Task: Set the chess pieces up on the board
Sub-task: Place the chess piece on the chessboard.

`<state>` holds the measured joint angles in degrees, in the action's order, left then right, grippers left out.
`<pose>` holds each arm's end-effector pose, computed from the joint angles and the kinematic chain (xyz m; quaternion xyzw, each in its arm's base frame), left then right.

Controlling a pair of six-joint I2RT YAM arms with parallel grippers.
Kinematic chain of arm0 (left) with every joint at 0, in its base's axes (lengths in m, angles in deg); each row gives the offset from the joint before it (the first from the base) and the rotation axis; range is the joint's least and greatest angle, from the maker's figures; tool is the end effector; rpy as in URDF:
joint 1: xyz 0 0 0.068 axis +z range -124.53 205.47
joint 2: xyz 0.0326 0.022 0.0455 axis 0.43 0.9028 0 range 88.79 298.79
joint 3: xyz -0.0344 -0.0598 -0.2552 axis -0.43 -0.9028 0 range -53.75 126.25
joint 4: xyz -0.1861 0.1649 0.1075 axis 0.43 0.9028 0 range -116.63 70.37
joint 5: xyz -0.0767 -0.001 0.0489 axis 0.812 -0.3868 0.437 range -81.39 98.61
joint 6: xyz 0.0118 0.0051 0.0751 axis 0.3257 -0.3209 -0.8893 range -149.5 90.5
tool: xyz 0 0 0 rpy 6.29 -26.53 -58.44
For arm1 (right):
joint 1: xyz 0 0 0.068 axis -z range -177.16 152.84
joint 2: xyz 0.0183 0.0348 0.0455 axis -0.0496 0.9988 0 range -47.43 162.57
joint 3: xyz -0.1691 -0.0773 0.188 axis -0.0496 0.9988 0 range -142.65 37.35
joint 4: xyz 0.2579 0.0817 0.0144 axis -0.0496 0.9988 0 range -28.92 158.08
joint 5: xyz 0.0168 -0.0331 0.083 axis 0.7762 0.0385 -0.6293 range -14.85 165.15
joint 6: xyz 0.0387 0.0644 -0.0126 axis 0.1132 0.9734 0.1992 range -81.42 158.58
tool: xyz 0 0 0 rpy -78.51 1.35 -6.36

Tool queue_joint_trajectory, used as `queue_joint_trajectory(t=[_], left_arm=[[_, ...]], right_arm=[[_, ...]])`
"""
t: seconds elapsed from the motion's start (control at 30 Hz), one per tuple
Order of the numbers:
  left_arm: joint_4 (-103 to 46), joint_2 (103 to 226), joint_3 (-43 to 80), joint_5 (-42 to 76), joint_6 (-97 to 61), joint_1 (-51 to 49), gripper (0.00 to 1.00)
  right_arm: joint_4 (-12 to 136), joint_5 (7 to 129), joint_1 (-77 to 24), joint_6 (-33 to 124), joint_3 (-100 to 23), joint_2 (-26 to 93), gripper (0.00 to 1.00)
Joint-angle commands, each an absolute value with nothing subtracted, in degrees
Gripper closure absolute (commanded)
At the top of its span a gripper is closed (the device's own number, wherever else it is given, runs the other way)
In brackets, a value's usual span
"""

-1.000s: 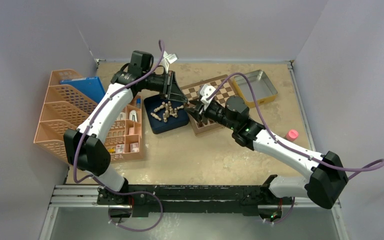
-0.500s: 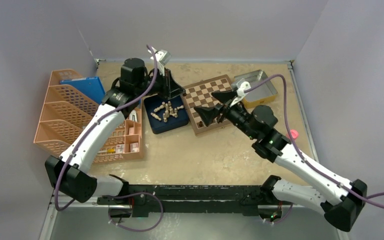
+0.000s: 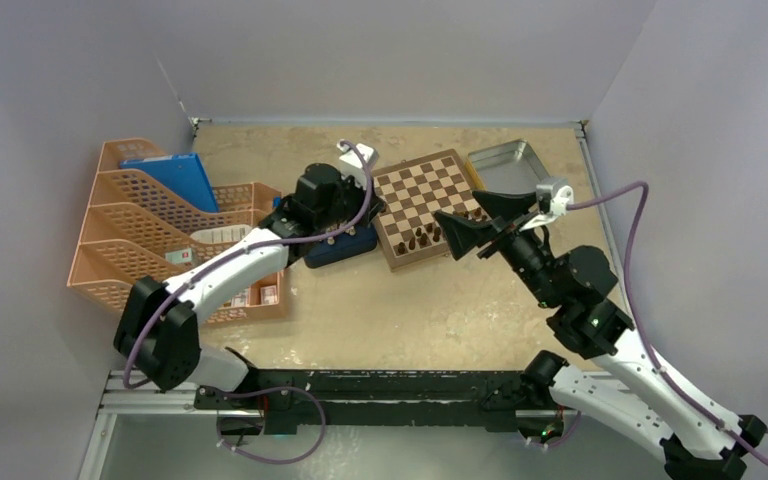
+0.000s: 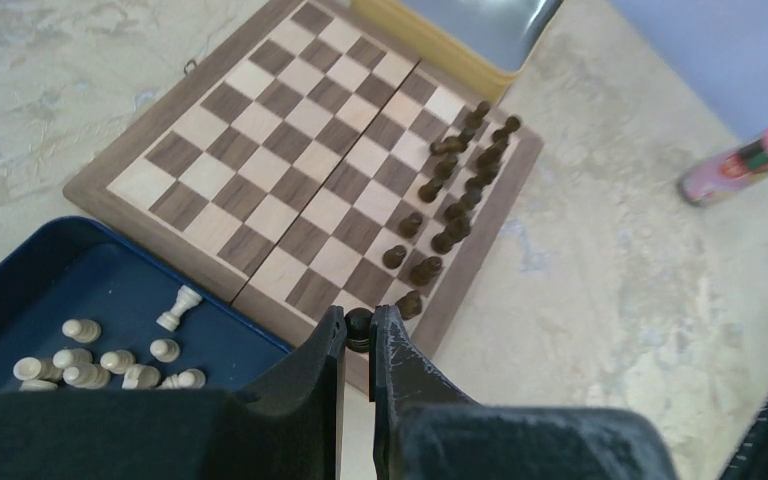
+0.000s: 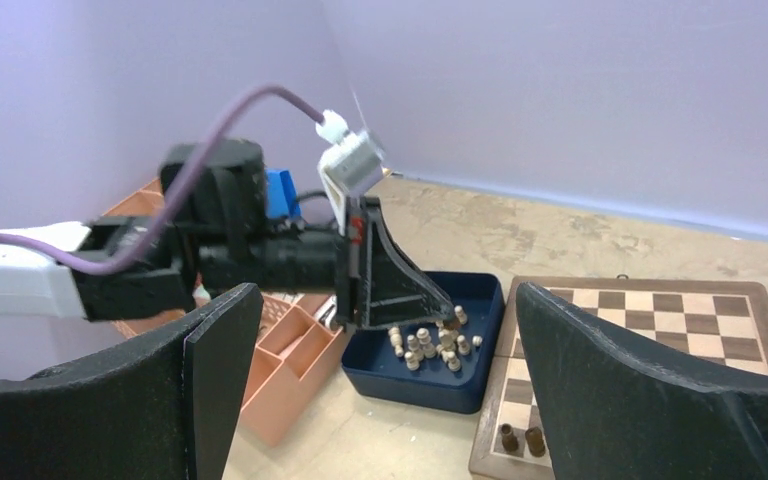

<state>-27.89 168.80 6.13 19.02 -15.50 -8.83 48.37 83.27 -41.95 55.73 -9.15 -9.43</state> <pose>0.2958 -0.2158 0.2890 0.1947 0.7881 -0.3043 0.4984 0.1419 0.1279 0.4176 -0.0779 0.5611 0.3893 0.7263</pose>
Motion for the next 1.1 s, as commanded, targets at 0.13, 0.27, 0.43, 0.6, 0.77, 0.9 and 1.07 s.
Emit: queue_joint_trajectory(t=[0.13,0.27,0.43,0.6,0.77,0.9,1.07], left_arm=[[-42.56,175.54,2.00,12.98,-19.91,-12.26,1.00],[-44.38,178.02,1.31,13.02,-19.31,-13.34,1.00],[-47.59,180.71,-0.64,12.19,-20.09,-14.68,1.00],[-50.27,183.80,-1.32,10.95,-20.50,-14.80,1.00],[-52.81,186.14,-2.31,10.23,-21.04,-14.78,1.00],[-53.42,187.95,-2.50,8.77,-21.90,-14.78,1.00],[-55.16,188.54,-2.62,8.08,-22.28,-14.79,1.00]], right_arm=[[47.57,88.80,-42.13,56.69,-8.32,-13.58,0.01],[47.98,89.42,-42.22,56.69,-8.45,-13.42,0.01],[47.80,90.42,-42.17,56.59,-7.90,-12.97,0.01],[48.15,90.60,-42.18,56.51,-7.93,-12.95,0.01],[48.68,90.96,-42.22,56.26,-8.09,-13.06,0.01],[49.07,91.21,-42.17,56.06,-8.00,-12.97,0.01],[48.97,91.41,-42.20,55.85,-8.05,-13.19,0.01]])
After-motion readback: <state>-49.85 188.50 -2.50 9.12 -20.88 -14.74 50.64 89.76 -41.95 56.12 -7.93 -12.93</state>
